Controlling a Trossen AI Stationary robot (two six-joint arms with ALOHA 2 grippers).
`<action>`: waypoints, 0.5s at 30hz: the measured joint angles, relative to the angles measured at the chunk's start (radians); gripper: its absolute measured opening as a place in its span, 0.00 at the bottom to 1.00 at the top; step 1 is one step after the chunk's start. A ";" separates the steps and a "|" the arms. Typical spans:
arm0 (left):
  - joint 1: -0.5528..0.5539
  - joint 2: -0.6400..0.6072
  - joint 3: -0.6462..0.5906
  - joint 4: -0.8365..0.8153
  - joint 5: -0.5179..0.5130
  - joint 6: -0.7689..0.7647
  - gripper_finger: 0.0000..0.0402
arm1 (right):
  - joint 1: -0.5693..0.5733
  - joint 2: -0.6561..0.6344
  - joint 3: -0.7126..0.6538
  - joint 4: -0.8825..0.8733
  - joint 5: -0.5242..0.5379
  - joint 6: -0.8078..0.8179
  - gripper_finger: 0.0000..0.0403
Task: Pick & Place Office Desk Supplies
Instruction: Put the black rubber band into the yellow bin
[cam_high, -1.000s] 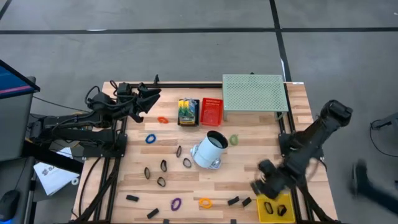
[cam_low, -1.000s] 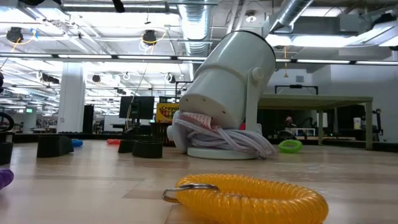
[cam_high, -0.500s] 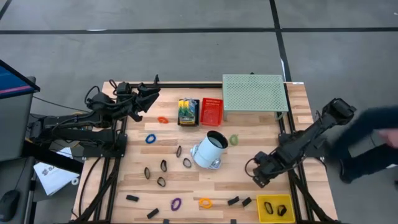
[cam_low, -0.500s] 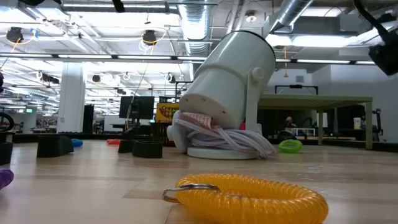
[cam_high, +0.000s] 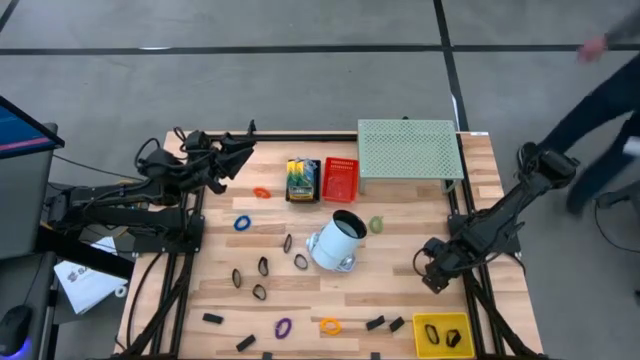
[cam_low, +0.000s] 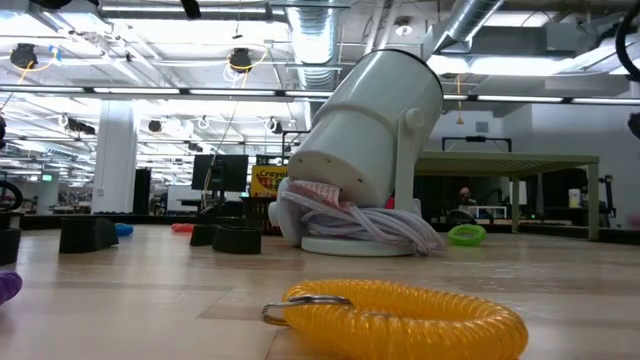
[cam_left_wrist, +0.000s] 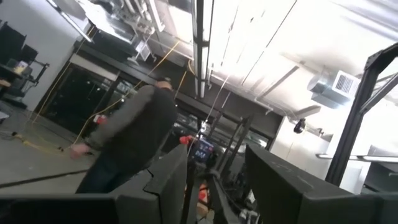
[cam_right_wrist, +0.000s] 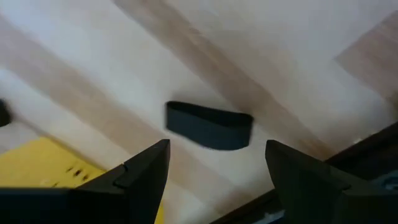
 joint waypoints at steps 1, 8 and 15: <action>0.000 0.000 0.000 0.004 -0.005 0.000 0.40 | 0.000 0.003 -0.006 0.006 0.000 0.000 0.65; 0.000 0.000 0.000 0.033 -0.028 0.000 0.40 | 0.018 0.006 -0.059 0.073 0.008 0.042 0.63; 0.000 0.000 0.000 0.032 -0.027 0.000 0.40 | 0.024 0.006 -0.067 0.101 0.015 0.048 0.51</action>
